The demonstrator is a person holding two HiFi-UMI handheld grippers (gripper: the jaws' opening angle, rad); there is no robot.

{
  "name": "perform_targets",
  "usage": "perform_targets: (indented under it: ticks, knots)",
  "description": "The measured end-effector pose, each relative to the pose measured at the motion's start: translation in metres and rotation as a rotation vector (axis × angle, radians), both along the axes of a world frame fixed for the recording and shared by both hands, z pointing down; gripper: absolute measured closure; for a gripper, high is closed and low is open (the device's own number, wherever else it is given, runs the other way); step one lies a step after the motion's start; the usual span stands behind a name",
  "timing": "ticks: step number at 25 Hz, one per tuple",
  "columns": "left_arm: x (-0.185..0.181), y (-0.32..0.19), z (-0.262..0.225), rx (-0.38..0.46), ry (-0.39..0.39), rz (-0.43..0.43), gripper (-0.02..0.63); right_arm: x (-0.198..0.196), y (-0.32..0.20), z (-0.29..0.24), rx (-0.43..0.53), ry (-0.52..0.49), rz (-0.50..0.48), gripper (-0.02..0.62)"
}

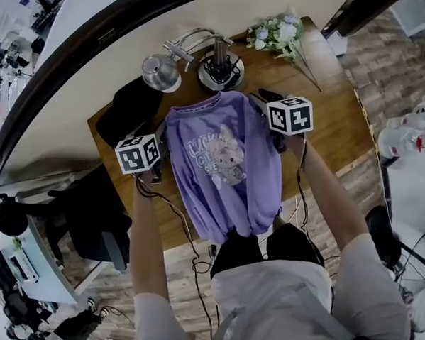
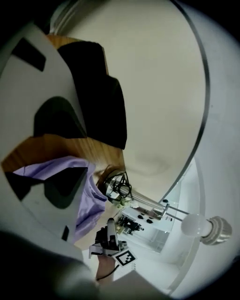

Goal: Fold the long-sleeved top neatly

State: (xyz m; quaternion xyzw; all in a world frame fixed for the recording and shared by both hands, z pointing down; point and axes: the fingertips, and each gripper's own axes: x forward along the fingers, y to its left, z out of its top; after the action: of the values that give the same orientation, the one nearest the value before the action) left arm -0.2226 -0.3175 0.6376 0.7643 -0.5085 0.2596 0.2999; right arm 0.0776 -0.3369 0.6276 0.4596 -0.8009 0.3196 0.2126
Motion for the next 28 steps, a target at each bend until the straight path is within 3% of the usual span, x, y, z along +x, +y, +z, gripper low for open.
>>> perform_targets:
  ticks: [4, 11, 15, 21, 25, 28]
  knots:
    - [0.003, 0.035, -0.039, 0.107, -0.005, -0.089, 0.410, 0.005, 0.021, -0.028, 0.111, 0.051, -0.110, 0.434]
    - [0.089, 0.140, -0.061, 0.178, -0.051, -0.030, 0.410, -0.002, 0.138, -0.042, 0.236, 0.092, -0.446, 0.436]
    - [0.138, 0.206, -0.045, 0.151, -0.045, -0.025, 0.410, -0.007, 0.235, -0.019, 0.307, 0.194, -0.737, 0.436]
    - [0.178, 0.279, -0.010, 0.087, -0.029, -0.086, 0.414, -0.021, 0.391, 0.034, 0.454, 0.298, -1.204, 0.432]
    - [0.189, 0.306, 0.011, 0.042, -0.024, -0.130, 0.420, -0.018, 0.458, 0.059, 0.637, 0.385, -1.467, 0.371]
    - [0.187, 0.323, 0.016, 0.032, -0.017, -0.181, 0.425, -0.017, 0.472, 0.079, 0.859, 0.568, -1.581, 0.352]
